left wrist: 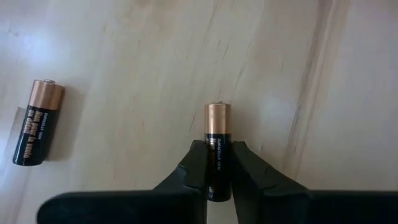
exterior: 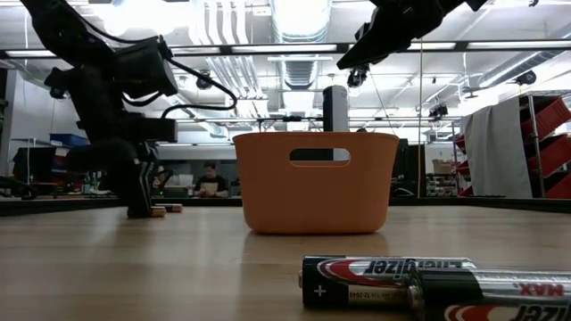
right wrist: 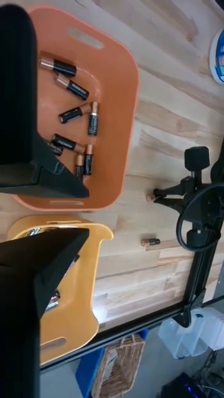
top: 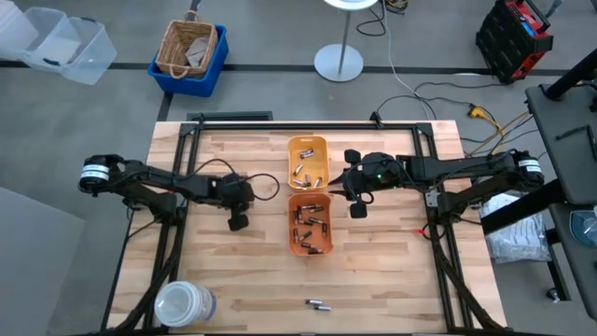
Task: Sort batteries
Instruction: Put the black battery into the orange bin
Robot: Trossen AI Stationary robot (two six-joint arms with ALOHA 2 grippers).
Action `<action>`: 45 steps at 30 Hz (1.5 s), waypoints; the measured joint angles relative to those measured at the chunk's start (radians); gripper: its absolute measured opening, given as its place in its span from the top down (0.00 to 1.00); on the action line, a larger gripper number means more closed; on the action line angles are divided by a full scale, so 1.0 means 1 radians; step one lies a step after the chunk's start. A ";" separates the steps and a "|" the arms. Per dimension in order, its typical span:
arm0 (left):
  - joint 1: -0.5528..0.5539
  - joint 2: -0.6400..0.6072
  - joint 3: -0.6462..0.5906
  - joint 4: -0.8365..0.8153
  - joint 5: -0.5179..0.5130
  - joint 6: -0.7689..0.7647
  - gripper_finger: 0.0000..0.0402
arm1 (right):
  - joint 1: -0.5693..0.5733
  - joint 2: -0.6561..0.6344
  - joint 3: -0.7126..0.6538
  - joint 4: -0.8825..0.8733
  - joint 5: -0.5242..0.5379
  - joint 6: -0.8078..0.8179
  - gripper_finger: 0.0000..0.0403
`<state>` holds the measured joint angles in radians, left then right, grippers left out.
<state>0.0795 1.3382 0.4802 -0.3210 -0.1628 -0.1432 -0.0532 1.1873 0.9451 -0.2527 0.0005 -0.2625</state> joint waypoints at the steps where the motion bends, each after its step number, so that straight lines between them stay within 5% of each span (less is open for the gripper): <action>1: -0.006 -0.006 0.000 -0.001 0.000 -0.001 0.95 | 0.000 0.000 0.000 0.000 0.000 0.003 0.80; 7: -0.055 -0.052 0.036 -0.003 0.004 -0.015 0.95 | 0.001 0.011 -0.003 0.052 -0.011 0.033 0.84; 24: -0.305 -0.076 0.293 0.201 -0.361 0.056 0.95 | 0.033 0.339 -0.010 0.577 -0.062 0.060 0.72; 30: -0.364 -0.056 0.329 0.225 -0.479 0.088 0.95 | 0.062 0.376 0.047 0.582 -0.061 0.055 0.64; 45: -0.378 0.103 0.420 0.246 -0.507 0.143 0.95 | 0.069 0.378 0.093 0.540 -0.051 0.042 0.58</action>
<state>-0.2981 1.4413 0.9004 -0.0746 -0.6694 -0.0006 0.0154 1.5654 1.0382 0.2877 -0.0509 -0.2203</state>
